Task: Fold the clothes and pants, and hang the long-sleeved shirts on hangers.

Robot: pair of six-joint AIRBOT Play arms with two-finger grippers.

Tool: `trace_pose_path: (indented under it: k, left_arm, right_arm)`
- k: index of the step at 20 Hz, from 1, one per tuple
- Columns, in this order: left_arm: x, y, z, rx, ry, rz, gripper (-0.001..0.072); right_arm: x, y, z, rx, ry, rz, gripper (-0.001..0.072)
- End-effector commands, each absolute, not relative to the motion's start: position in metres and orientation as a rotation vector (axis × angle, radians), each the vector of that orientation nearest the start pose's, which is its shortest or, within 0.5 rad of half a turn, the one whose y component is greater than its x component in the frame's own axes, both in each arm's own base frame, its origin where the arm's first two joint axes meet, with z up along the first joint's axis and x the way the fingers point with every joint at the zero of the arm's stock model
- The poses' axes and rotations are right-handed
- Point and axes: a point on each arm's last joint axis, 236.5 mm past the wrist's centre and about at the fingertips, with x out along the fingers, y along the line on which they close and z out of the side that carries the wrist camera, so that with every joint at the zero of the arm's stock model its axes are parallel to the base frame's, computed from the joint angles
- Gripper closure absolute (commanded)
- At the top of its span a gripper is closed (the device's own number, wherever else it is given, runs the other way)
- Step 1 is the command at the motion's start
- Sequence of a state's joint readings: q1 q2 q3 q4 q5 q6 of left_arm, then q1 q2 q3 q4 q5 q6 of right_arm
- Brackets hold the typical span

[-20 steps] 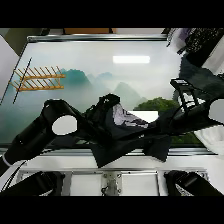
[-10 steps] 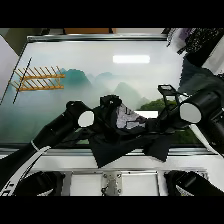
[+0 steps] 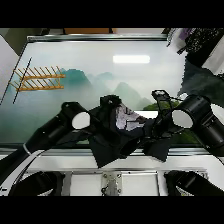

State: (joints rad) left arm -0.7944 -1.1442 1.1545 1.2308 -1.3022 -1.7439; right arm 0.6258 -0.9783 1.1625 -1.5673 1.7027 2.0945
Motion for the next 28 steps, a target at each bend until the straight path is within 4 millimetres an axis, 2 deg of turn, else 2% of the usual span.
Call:
trace_pose_path:
  k: [1,4,6,8,11,13,15,17,19,23,26,28]
  left_arm:
    - [0.23,-0.266,0.083,-0.006,1.309,-0.68,-0.0003]
    - [0.278,-0.212,0.093,-0.079,1.234,-0.558,-0.0003]
    - [0.313,-0.165,0.094,-0.124,1.185,-0.448,-0.0003]
    - [0.346,-0.106,0.086,-0.134,1.144,-0.289,-0.0003]
    - [0.383,-0.009,0.073,-0.059,1.129,-0.063,-0.0003]
    - [0.41,0.053,0.073,-0.01,1.118,0.071,-0.0004]
    - [0.437,0.108,0.075,0.015,1.1,0.184,-0.0004]
    - [0.46,0.157,0.067,0.041,1.092,0.278,-0.0004]
    - [0.478,0.189,0.049,0.022,1.097,0.322,-0.0003]
    - [0.512,0.238,0.007,0.054,1.113,0.36,-0.0003]
    - [0.525,0.277,-0.009,0.205,1.147,0.441,-0.0003]
    - [0.537,0.295,-0.017,0.201,1.134,0.465,-0.0003]
  right_arm:
    - [0.195,0.143,0.081,-0.059,1.531,0.105,0.0694]
    - [0.195,0.143,0.081,-0.059,1.531,0.105,0.0695]
    - [0.195,0.143,0.081,-0.059,1.531,0.105,0.0694]
    - [0.195,0.143,0.081,-0.059,1.531,0.105,0.0694]
    - [0.195,0.143,0.081,-0.059,1.531,0.105,0.0694]
    - [0.195,0.143,0.081,-0.059,1.531,0.105,0.0694]
    - [0.195,0.143,0.081,-0.06,1.532,0.104,0.0695]
    - [0.195,0.143,0.081,-0.06,1.533,0.104,0.0694]
    - [0.195,0.143,0.081,-0.06,1.533,0.104,0.0694]
    - [0.195,0.143,0.081,-0.06,1.533,0.104,0.0694]
    - [0.195,0.143,0.081,-0.06,1.533,0.104,0.0694]
    - [0.195,0.143,0.081,-0.06,1.533,0.104,0.0694]
